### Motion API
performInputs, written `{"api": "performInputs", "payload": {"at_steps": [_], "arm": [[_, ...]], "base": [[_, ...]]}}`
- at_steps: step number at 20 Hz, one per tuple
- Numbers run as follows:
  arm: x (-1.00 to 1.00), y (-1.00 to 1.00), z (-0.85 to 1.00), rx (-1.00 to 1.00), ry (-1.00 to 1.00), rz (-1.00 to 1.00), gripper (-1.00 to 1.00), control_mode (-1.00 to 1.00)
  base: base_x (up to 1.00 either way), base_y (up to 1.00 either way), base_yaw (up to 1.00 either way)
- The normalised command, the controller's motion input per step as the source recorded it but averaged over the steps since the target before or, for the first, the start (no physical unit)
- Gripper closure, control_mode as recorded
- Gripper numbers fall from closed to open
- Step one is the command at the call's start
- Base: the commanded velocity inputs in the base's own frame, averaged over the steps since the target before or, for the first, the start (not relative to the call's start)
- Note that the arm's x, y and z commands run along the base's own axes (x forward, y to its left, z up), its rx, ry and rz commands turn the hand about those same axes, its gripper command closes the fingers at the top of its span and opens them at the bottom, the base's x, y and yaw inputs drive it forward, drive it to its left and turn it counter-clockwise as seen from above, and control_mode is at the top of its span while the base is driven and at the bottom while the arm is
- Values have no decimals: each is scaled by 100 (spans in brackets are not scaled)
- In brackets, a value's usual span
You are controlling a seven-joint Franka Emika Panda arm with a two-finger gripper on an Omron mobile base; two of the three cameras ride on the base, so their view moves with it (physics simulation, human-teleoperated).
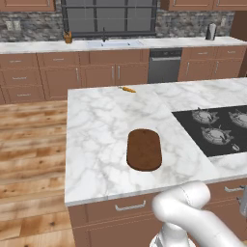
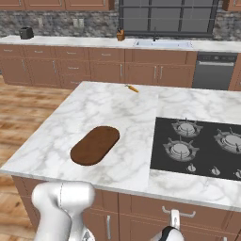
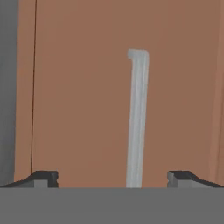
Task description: Open the drawer on the right and place the cutting tools on the cutting board.
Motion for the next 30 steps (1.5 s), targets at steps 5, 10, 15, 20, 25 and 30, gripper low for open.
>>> {"api": "performInputs", "payload": {"at_steps": [5, 10, 15, 20, 25, 30], "arm": [[27, -45, -37, 2, 0, -3, -100, -100], [15, -51, -39, 3, 0, -1, -100, -100], [3, -21, -35, 1, -1, 0, -100, -100], [0, 0, -9, 0, -13, 0, -100, -100], [0, 5, 0, 0, -20, 0, -100, -100], [0, 19, 1, -1, -6, -3, -100, -100]], "base": [[0, 0, 0], [0, 0, 0], [0, 0, 0], [0, 0, 0], [0, 0, 0], [0, 0, 0]]}}
